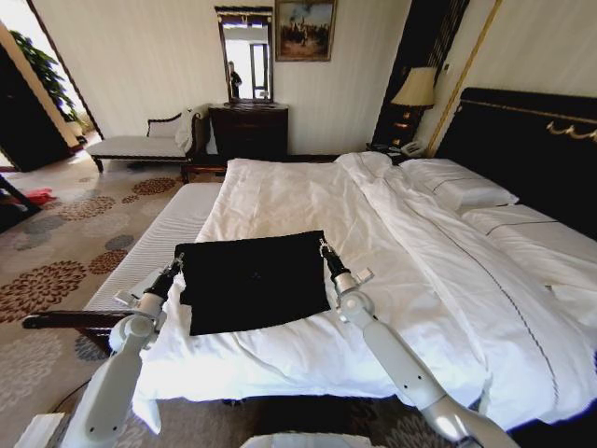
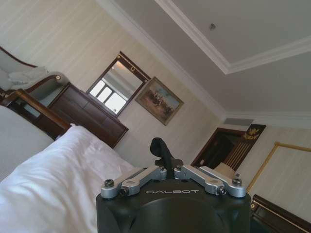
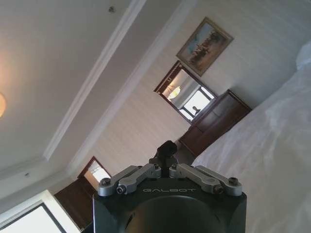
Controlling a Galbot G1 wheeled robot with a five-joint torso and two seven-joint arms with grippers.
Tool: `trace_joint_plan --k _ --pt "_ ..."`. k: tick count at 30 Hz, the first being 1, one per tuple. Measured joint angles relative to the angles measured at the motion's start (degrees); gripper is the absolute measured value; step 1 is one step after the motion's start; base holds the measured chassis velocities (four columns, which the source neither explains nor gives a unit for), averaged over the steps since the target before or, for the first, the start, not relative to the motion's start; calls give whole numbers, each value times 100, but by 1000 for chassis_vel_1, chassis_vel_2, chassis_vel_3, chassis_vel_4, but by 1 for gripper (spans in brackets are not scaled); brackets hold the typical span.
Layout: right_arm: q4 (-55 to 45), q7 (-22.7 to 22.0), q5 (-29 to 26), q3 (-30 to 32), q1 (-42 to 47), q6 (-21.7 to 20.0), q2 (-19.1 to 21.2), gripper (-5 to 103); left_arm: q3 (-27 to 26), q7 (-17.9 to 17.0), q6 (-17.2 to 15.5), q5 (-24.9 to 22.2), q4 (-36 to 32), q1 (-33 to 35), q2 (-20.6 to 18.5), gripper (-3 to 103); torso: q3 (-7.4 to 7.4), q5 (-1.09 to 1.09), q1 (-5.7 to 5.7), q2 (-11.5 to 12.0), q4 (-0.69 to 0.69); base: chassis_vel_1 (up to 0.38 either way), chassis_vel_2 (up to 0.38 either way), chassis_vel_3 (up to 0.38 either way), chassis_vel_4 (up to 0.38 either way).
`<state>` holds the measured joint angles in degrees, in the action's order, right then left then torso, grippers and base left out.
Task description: Fold the clothes on the bed.
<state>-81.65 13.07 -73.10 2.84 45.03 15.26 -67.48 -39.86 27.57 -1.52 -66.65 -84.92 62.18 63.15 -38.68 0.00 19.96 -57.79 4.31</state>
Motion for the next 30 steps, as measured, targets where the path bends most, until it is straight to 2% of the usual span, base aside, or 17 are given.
trace_joint_plan --k 4,11,21,25,27,30 --pt "224 555 271 -21 -66 172 54 2 -13 257 261 141 78 -5 -9 1 0 0 0 0 0 0 0 0 0" --pt "329 665 461 -29 -114 204 57 2 -12 319 302 203 91 -18 -10 1 0 0 -1 0 0 0 0 0 0" --pt "1055 482 654 -238 -689 179 -209 2 97 187 297 300 453 -241 -46 1 0 -1 -1 0 -2 0 0 0 0" --pt "1518 306 686 -417 -1026 120 -396 2 254 74 301 358 726 -482 -90 1 0 -1 -1 0 -1 0 0 0 0" --pt "1988 76 788 -588 -1276 11 -543 2 394 -28 306 392 1060 -719 -110 1 -1 -1 -1 0 0 0 0 0 0" --pt "2362 -45 985 -730 -1439 -39 -645 2 490 -63 326 443 1320 -895 -110 1 -1 0 0 0 0 0 0 0 0"
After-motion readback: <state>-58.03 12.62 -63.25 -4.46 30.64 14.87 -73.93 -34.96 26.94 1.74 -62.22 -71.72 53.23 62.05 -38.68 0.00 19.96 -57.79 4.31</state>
